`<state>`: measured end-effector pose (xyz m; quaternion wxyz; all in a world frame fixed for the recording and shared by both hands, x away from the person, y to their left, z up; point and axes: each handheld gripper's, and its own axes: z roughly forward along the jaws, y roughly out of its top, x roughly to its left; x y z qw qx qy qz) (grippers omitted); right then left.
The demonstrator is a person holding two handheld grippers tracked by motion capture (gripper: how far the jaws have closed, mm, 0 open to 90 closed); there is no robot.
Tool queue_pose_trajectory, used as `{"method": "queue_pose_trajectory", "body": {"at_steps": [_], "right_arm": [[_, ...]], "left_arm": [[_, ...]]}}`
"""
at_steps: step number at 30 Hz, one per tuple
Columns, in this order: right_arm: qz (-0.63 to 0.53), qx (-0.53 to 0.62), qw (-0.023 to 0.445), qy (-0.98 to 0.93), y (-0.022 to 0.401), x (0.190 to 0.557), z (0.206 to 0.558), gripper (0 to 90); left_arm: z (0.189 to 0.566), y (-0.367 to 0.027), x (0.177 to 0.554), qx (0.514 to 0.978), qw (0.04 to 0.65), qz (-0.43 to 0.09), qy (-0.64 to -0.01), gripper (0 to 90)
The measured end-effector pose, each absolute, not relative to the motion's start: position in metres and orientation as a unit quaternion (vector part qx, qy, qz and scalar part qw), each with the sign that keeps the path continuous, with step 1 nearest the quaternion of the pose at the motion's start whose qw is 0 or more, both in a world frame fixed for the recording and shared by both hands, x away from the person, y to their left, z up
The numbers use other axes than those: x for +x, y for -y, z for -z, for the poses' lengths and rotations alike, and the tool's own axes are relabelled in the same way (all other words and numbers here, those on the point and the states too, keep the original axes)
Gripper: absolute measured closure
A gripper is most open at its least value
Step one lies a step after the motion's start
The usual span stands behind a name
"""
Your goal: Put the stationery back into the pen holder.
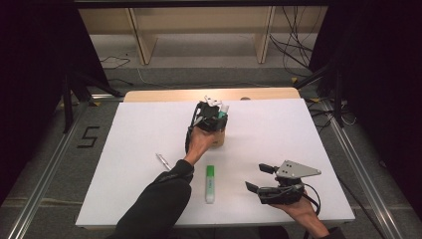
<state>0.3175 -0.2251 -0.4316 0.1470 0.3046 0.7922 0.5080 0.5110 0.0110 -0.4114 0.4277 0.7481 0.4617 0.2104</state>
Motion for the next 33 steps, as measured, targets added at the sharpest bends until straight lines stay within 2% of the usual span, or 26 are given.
{"method": "queue_pose_trajectory", "body": {"at_steps": [21,22,27,33], "right_arm": [[-0.509,0.302,0.144,-0.793,0.225,0.317,0.432,24.0],[-0.509,0.302,0.145,-0.793,0.225,0.317,0.431,24.0],[-0.509,0.303,0.144,-0.793,0.225,0.317,0.431,24.0],[-0.507,0.302,0.145,-0.794,0.224,0.316,0.431,24.0]], "left_arm": [[0.418,-0.01,0.513,0.753,0.408,-0.207,-0.474,64.4],[0.417,-0.01,0.513,0.753,0.408,-0.208,-0.473,63.4],[0.402,-0.014,0.507,0.751,0.413,-0.208,-0.471,46.7],[0.383,-0.025,0.496,0.754,0.429,-0.203,-0.454,41.9]]}}
